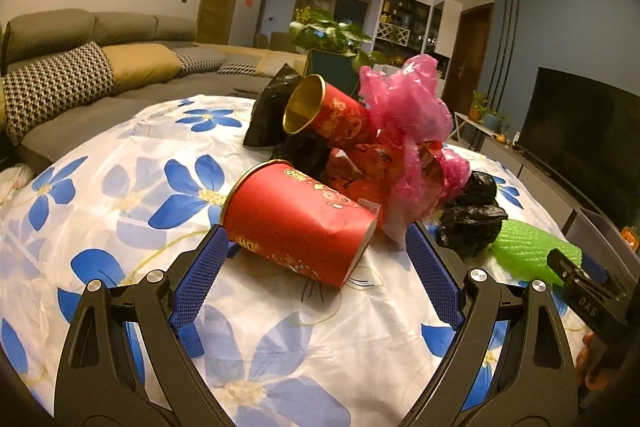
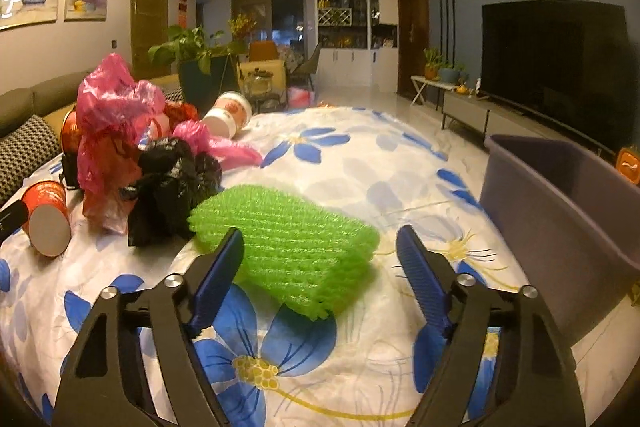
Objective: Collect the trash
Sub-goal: 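Grasp the green foam net with the right tool while the left tool grasps a red cup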
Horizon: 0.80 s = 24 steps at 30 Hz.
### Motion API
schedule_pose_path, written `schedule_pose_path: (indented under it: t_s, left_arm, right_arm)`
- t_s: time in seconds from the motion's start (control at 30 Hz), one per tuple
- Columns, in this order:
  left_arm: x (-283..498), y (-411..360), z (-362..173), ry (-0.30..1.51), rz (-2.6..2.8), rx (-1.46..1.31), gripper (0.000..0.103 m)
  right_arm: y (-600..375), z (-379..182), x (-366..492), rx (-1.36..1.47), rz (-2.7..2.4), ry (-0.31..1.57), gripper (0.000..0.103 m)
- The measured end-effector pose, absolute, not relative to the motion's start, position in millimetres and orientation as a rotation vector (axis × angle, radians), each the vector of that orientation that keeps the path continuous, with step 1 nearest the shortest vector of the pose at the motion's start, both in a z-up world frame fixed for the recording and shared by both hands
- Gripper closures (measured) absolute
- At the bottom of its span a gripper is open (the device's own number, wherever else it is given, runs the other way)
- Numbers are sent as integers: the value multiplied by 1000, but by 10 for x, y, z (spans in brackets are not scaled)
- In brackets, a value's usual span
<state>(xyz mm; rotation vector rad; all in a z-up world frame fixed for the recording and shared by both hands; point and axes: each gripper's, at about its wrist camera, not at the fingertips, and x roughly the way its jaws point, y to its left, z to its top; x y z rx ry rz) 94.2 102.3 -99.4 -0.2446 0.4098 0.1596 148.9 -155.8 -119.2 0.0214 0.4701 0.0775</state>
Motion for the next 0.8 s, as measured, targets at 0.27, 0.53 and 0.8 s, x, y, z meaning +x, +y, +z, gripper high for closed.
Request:
schedule_pose_path:
  t_s: [0.27,0.53,0.8]
  left_arm:
    - [1054,1019,-1105,449,183,-222,14]
    - [1034,1023,-1153,474,186,-212,30]
    - [1044,1003,-1223,520,171,-222,82]
  right_arm:
    - [-1547,-1212,1493,27,139,479,72]
    - [-1581,-1164,1401,44,165,460,88]
    - [-1565,-1142,1357,40,179,456,94]
